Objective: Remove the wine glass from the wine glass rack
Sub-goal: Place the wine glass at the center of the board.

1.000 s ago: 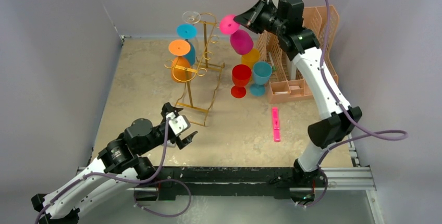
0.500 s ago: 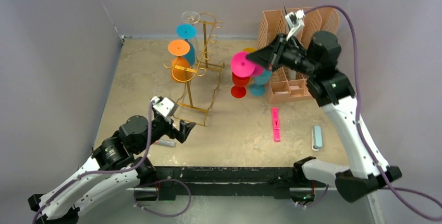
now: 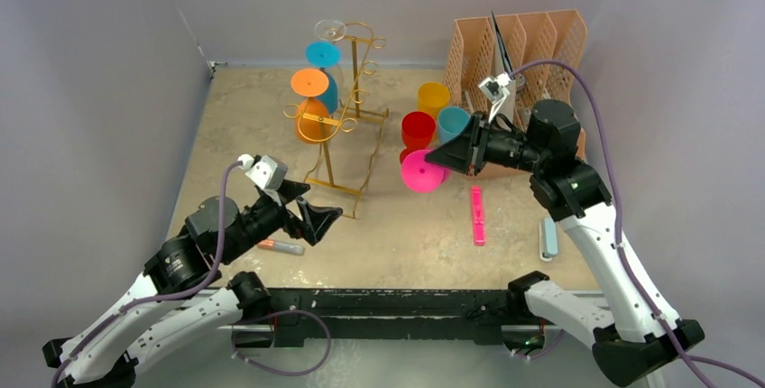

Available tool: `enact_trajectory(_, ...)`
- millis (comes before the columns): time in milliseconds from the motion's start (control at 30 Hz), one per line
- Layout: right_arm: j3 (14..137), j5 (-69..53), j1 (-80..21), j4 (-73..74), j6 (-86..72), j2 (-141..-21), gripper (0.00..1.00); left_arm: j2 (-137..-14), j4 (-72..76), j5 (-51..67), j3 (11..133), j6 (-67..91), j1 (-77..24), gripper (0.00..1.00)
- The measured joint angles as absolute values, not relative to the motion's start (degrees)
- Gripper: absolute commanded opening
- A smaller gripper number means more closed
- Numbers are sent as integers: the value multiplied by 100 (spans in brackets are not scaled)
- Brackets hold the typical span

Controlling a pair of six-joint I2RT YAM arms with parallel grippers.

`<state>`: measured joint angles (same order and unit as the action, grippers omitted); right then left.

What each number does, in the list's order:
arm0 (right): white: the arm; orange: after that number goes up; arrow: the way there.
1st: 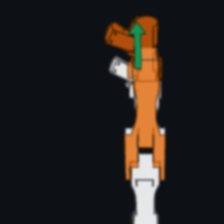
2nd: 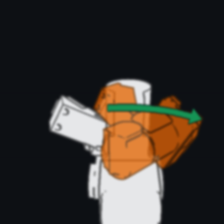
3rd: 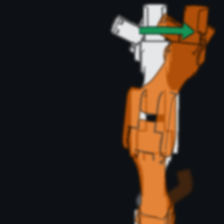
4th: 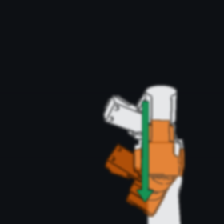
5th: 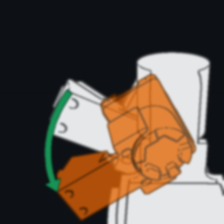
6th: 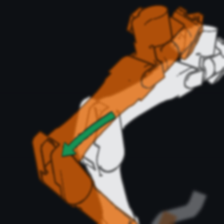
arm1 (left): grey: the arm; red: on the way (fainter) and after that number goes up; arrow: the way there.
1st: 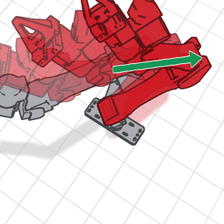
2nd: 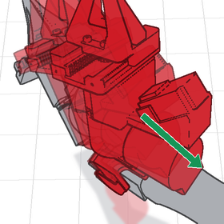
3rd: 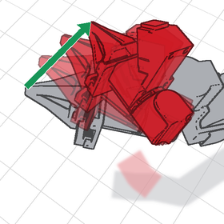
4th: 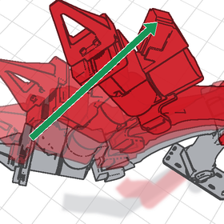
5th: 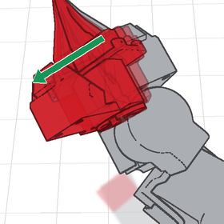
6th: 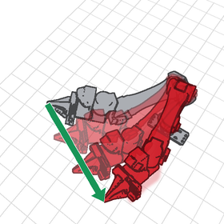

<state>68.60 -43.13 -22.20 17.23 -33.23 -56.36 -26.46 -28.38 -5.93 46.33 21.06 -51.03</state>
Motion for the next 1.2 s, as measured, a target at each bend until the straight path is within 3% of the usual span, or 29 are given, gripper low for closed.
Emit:
enact_trajectory(200,6375,-4316,-2445,1638,-3413,-5275,0,-2676,-2827,-436,4744,2217,-5103,100)
enact_trajectory(367,6051,-4233,-2773,1634,-3446,-5253,0,-3094,-2812,51,4921,2298,-5103,91)
enact_trajectory(567,5596,-3955,-3044,1431,-3570,-5249,0,-3774,-2738,786,5113,2458,-5103,90)
enact_trajectory(767,5100,-3645,-3048,1033,-3819,-5098,0,-4178,-2596,1496,5113,2515,-5103,70)
enact_trajectory(1200,4757,-3575,-3048,-202,-4462,-5065,0,-4976,-1437,2493,5063,3098,-5103,62)
